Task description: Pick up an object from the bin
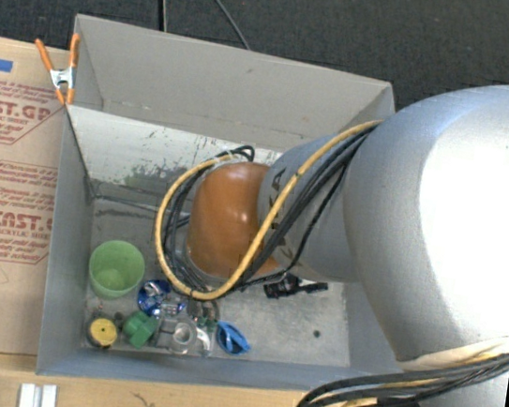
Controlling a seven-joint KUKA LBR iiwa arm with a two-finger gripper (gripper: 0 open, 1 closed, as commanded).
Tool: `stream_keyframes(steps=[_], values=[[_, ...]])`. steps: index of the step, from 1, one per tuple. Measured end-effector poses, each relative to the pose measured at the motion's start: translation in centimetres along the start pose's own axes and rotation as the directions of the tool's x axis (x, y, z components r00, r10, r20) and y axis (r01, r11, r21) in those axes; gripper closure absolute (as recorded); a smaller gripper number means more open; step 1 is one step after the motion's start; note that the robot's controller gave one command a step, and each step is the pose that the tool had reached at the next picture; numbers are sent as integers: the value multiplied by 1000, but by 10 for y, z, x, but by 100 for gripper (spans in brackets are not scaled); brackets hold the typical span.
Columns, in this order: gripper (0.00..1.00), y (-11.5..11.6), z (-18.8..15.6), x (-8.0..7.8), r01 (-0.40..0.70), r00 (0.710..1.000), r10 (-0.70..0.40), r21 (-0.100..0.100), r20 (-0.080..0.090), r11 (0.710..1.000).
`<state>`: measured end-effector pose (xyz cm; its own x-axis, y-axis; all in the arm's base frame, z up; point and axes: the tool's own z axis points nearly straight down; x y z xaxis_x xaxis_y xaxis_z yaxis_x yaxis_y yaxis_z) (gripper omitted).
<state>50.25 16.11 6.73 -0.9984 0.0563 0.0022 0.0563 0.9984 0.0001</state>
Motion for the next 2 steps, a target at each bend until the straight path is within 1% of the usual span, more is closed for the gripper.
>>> stream_keyframes(steps=[1, 2], values=[[100, 0, -2, 0, 0, 1000, 0, -1, 1, 1000], [100, 18, -184, -13, 1, 1000, -1, -5, 12, 1000]])
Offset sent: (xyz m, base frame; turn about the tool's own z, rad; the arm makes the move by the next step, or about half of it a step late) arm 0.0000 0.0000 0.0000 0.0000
